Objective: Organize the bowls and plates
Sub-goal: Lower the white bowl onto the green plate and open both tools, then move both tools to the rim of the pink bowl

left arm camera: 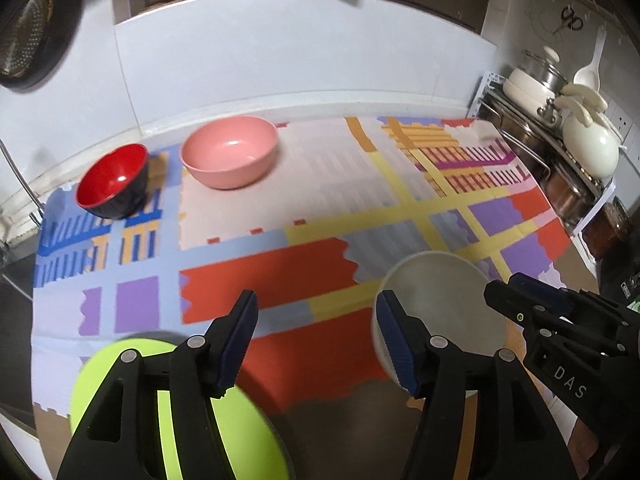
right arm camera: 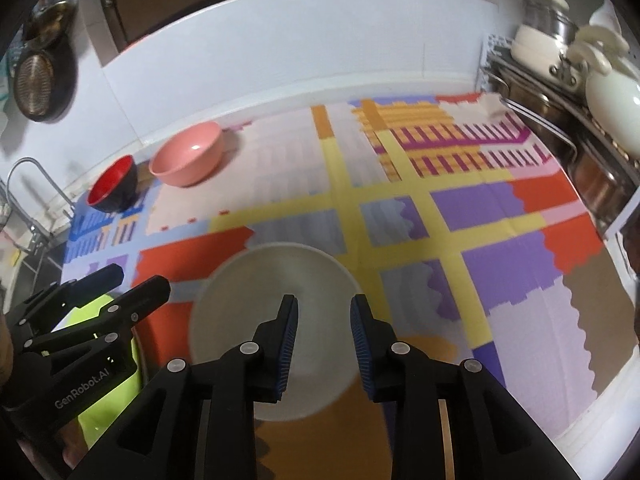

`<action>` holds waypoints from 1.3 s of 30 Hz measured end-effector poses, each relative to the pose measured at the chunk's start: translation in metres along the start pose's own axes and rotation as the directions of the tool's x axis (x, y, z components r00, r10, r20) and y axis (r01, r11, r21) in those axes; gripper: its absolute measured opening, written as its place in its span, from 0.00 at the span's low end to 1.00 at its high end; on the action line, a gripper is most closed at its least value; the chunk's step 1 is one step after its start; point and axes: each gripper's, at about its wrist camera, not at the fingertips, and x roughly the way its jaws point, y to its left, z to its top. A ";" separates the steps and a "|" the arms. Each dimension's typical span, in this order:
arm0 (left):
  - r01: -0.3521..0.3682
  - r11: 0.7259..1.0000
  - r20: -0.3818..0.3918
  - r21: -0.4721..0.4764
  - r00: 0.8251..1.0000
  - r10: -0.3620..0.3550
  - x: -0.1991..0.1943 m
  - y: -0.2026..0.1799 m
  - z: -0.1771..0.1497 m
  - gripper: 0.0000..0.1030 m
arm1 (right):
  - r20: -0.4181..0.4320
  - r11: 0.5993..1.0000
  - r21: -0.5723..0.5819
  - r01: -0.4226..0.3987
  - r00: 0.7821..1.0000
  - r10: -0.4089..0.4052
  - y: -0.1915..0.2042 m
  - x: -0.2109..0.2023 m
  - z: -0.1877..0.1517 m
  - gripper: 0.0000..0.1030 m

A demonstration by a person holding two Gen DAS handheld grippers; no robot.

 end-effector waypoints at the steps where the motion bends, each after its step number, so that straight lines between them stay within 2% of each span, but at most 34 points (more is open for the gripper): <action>1: -0.004 1.000 0.005 0.000 1.000 0.004 -0.002 0.005 0.002 0.59 | 0.002 1.000 0.001 -0.005 1.000 0.005 0.004 -0.001 0.001 0.28; 9: -0.041 0.999 0.041 0.015 0.998 0.040 -0.015 0.038 0.015 0.59 | 0.018 0.998 0.000 -0.062 0.998 0.062 0.042 0.000 0.017 0.28; 21: -0.080 0.996 0.102 0.034 0.992 0.077 -0.027 0.081 0.045 0.59 | 0.060 0.996 -0.040 -0.085 0.994 0.087 0.088 -0.001 0.053 0.28; 39: -0.108 0.992 0.130 0.067 0.987 0.099 -0.002 0.119 0.108 0.59 | 0.053 0.992 -0.081 -0.097 0.993 0.102 0.124 0.029 0.117 0.28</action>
